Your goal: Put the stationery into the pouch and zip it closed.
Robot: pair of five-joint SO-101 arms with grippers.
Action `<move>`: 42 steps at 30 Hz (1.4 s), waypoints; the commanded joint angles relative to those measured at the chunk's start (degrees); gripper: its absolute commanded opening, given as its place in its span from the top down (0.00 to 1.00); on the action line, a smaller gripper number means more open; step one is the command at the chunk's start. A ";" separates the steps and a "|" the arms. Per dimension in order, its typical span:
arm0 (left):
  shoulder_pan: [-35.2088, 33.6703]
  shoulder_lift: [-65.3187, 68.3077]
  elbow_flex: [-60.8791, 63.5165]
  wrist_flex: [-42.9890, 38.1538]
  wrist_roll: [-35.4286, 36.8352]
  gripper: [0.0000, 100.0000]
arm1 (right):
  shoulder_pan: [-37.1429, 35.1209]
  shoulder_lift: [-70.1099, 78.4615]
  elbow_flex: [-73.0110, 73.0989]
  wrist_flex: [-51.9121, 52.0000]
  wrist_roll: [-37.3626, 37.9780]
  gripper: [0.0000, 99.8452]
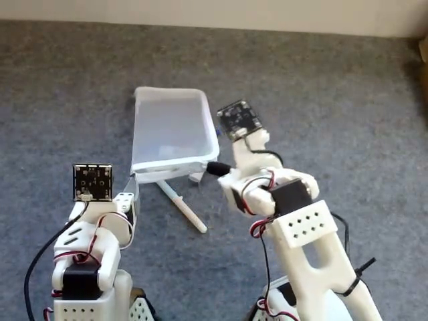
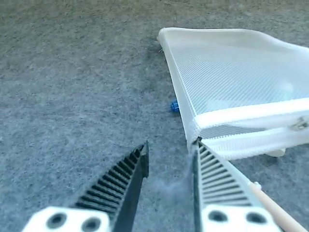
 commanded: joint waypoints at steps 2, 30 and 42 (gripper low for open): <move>-1.45 -0.40 -0.13 -1.23 0.09 0.86 | 4.44 -2.15 -6.11 0.22 -0.70 0.99; -4.09 -0.40 -0.04 -0.97 0.44 0.85 | 10.24 -2.24 -6.29 -1.89 -0.35 0.99; -4.00 -0.40 1.80 -1.32 0.62 0.72 | 1.71 -2.33 -9.63 5.05 -0.18 0.99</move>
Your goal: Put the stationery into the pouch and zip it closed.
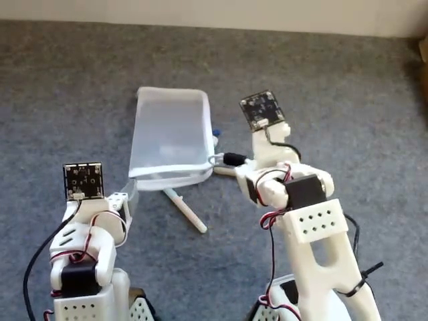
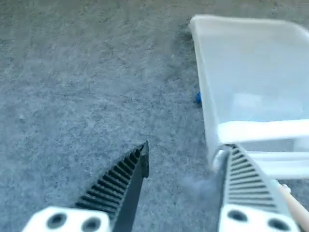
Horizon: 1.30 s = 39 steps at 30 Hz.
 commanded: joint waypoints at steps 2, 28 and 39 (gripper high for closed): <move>-0.40 -0.40 -0.22 -1.14 0.70 0.72 | -4.79 -3.30 -7.43 4.97 1.32 0.99; -0.84 -0.40 0.22 -1.05 0.62 0.72 | -12.88 -23.78 -8.84 14.46 4.66 0.99; -0.84 -0.40 -4.79 2.55 0.18 0.99 | -10.15 -23.69 -8.48 13.93 4.75 0.99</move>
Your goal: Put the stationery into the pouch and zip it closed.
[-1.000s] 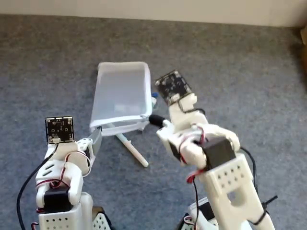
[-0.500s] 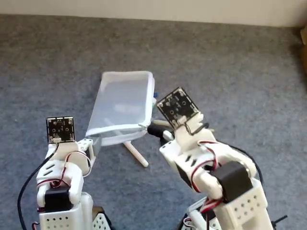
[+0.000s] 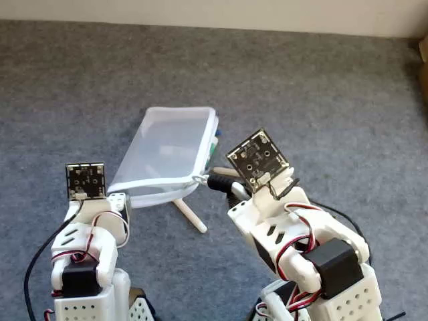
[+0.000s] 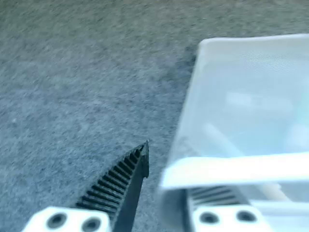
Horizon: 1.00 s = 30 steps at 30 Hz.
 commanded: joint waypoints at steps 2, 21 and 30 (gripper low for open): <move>-1.10 -0.40 -5.23 3.43 0.09 0.99 | 1.10 -1.19 -4.00 -0.48 0.53 0.99; -1.19 -0.40 -5.32 3.69 0.09 0.99 | 1.19 -1.10 4.00 -7.34 0.35 0.78; -4.53 -0.40 -5.23 3.25 0.09 0.99 | 6.64 -1.19 4.62 -7.08 0.35 0.78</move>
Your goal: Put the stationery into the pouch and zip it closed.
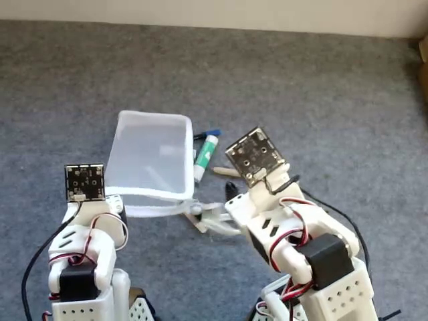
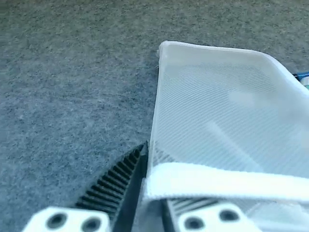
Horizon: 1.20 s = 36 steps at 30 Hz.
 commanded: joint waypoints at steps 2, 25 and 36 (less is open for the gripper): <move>-4.79 -0.40 -2.51 0.00 0.18 0.99 | 6.11 -1.01 -1.01 -0.40 0.35 0.78; -4.97 -0.40 -2.24 0.00 0.18 0.99 | 6.37 24.22 0.04 -14.55 -9.58 0.78; -4.97 -0.40 -2.24 0.00 0.26 0.99 | 6.37 26.07 0.31 -19.56 -19.25 0.78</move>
